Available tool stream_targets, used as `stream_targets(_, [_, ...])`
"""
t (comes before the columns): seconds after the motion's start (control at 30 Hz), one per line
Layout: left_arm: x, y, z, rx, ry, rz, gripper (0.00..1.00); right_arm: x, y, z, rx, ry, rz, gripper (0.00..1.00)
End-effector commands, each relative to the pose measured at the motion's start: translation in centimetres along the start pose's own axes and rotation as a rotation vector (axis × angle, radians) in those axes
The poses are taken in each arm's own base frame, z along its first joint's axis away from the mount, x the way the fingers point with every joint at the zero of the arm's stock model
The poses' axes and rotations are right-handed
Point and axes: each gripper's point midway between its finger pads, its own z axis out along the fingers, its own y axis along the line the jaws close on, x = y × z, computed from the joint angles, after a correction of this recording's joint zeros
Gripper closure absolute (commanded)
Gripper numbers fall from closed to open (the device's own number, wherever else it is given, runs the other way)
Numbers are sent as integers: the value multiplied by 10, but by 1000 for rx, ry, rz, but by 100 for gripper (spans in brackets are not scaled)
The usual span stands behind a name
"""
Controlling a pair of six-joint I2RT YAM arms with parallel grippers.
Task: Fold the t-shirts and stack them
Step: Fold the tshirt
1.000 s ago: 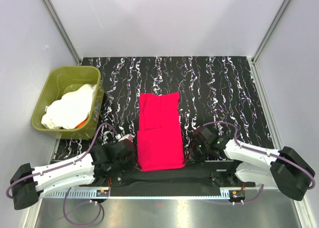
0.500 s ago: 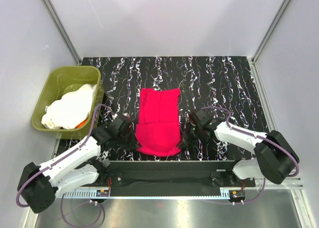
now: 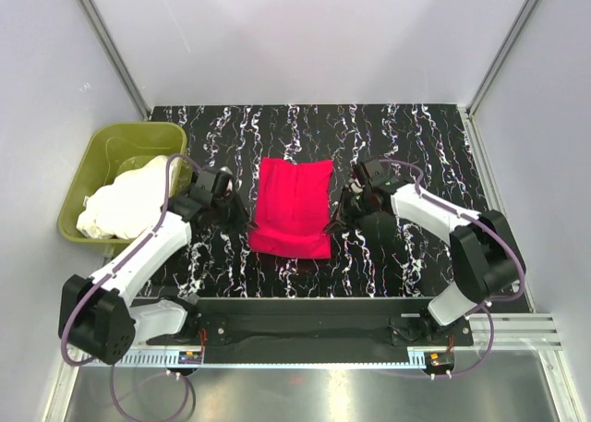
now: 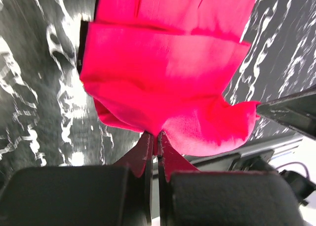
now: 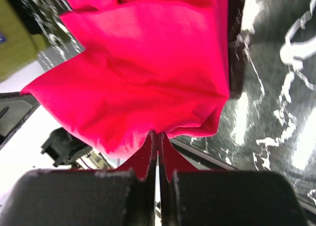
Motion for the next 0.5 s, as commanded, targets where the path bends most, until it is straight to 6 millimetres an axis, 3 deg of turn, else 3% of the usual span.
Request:
stream_targets(0.0, [-31, -23, -7, 85, -39, 43, 100, -16, 17, -9, -43, 9, -42, 100])
stream_targets(0.47, [-118, -52, -12, 176, -110, 37, 100, -91, 51, -24, -126, -33, -29, 100])
